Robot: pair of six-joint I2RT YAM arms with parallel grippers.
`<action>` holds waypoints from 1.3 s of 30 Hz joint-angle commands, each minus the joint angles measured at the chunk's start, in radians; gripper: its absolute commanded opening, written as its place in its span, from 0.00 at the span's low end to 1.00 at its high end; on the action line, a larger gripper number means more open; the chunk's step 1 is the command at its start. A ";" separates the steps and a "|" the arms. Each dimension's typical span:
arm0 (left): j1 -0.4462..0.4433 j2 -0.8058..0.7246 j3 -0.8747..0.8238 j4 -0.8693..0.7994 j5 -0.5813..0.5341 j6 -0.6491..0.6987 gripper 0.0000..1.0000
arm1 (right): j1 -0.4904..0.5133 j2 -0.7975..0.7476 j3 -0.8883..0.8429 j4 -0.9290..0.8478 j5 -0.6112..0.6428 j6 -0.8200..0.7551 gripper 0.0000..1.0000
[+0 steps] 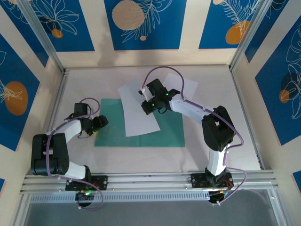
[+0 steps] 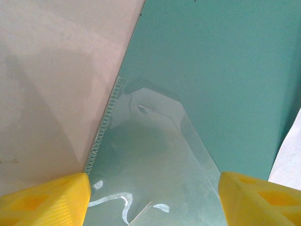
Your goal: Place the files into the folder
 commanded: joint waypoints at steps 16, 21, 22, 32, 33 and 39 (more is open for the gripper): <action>0.014 0.006 -0.053 0.047 0.038 0.013 0.73 | 0.008 -0.080 -0.191 0.237 -0.108 0.098 0.01; 0.014 0.002 -0.061 0.051 0.040 0.007 0.73 | 0.010 -0.065 -0.208 0.288 -0.131 0.136 0.01; 0.014 0.001 -0.063 0.052 0.040 0.006 0.73 | 0.011 -0.062 -0.210 0.297 -0.135 0.140 0.01; 0.014 -0.004 -0.080 0.061 0.038 0.004 0.73 | 0.043 -0.017 -0.226 0.378 -0.158 0.173 0.01; 0.014 -0.005 -0.080 0.062 0.039 0.003 0.73 | 0.046 -0.014 -0.229 0.385 -0.161 0.176 0.01; 0.014 -0.004 -0.085 0.065 0.040 0.003 0.73 | 0.051 -0.001 -0.252 0.442 -0.191 0.205 0.01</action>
